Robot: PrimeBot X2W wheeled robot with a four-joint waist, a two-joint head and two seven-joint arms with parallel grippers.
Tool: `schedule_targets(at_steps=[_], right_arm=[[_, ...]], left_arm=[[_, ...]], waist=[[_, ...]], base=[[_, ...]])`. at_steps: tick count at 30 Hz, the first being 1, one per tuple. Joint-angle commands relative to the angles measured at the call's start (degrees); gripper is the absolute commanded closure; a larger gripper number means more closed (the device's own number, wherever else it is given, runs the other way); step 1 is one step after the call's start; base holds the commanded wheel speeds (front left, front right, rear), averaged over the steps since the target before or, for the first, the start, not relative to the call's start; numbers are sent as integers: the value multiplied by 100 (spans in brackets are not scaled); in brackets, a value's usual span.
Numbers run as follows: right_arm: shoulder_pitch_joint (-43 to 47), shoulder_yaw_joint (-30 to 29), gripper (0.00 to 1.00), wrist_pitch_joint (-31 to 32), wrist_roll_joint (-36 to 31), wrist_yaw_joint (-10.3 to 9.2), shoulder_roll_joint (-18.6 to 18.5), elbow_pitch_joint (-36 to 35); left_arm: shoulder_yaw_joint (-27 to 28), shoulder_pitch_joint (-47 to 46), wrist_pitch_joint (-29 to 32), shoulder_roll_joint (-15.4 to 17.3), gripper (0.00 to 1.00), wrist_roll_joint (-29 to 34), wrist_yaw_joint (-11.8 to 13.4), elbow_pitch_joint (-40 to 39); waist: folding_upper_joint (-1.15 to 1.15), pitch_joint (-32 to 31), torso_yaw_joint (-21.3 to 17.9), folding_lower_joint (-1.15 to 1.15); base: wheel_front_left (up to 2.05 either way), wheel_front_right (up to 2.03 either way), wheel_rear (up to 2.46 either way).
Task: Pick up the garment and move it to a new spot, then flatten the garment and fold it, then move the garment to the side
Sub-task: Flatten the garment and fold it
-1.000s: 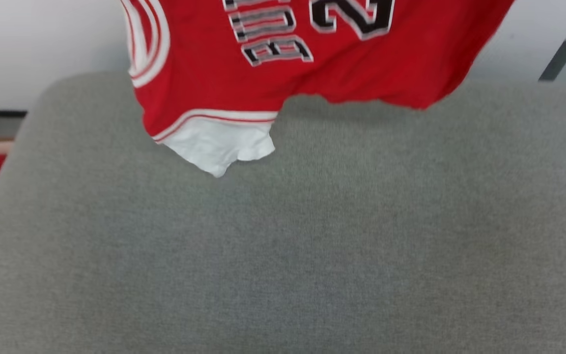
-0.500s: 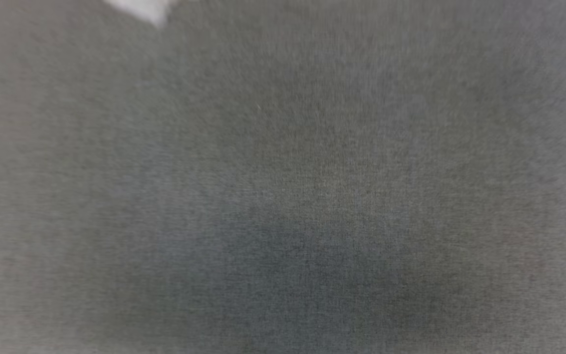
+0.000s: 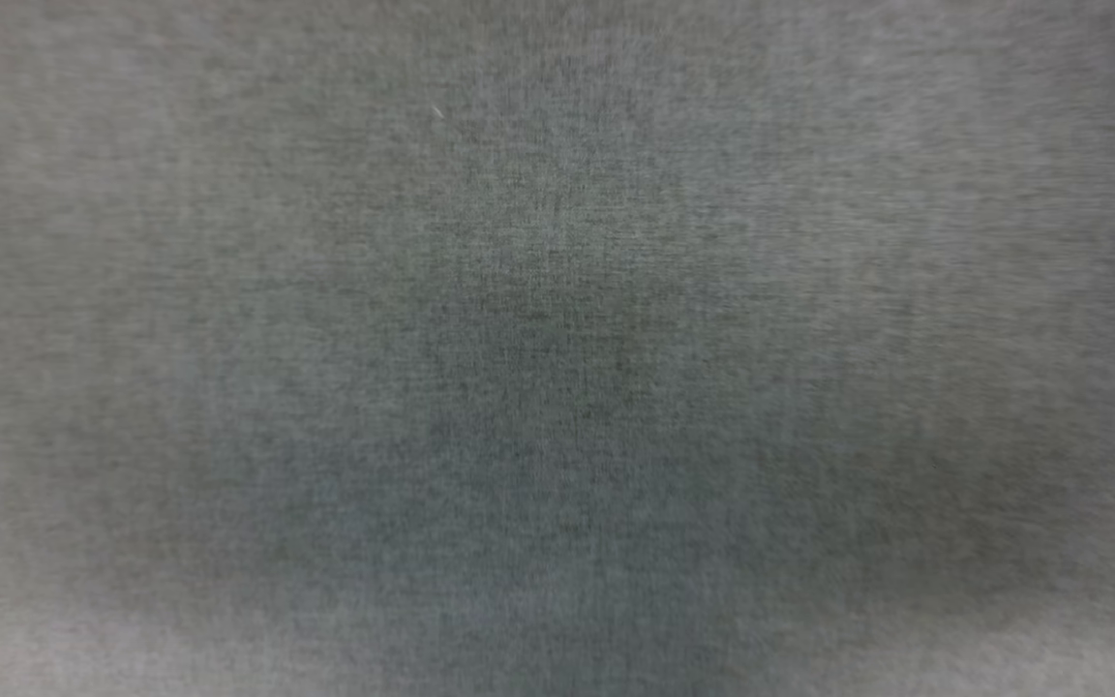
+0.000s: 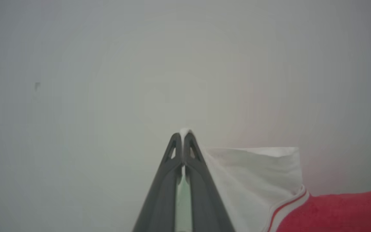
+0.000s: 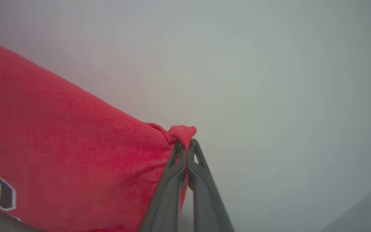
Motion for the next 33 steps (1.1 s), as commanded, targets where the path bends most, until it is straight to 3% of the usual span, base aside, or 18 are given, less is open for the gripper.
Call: schedule_targets(at_steps=[1, 6, 13, 20, 26, 29, 33], right_arm=[[55, -9, 100, -35, -67, -6, 49, 54], [149, -7, 100, -58, -268, -6, 128, 242], [512, 402, 100, -66, -125, -6, 26, 488], [1452, 1158, 100, 171, 705, -6, -29, 647], [2539, 1909, 100, 479, 1643, -6, -268, 211], [3348, 2392, 100, 765, 2361, -6, -574, -468], [4473, 2983, 100, 1376, 3307, -6, -1306, -1748]], left_arm=[[58, 135, 0, -20, 100, 97, -14, -62], [196, 737, -1, -164, 100, 139, -38, 35], [-336, 1608, 209, -397, 100, -94, -76, 138], [-1194, 2812, 750, 32, 100, -644, -73, -674], [-1672, 3804, 1029, 449, 100, -1009, -73, -1370], [-1833, 4449, 1095, 714, 100, -1190, -73, -1814], [-1950, 5432, 1179, 1082, 100, -1476, 68, -2517]], waist=[[0, 532, 149, 0], [0, 309, 356, 0], [0, -566, 673, 0], [0, -1725, 805, 0], [0, -2481, 865, 0], [0, -2912, 881, 0], [0, -3415, 887, 0]], base=[[0, 0, 0], [0, 0, 0], [0, 0, 0], [0, 0, 0], [0, 0, 0], [0, 0, 0], [0, 0, 0]])
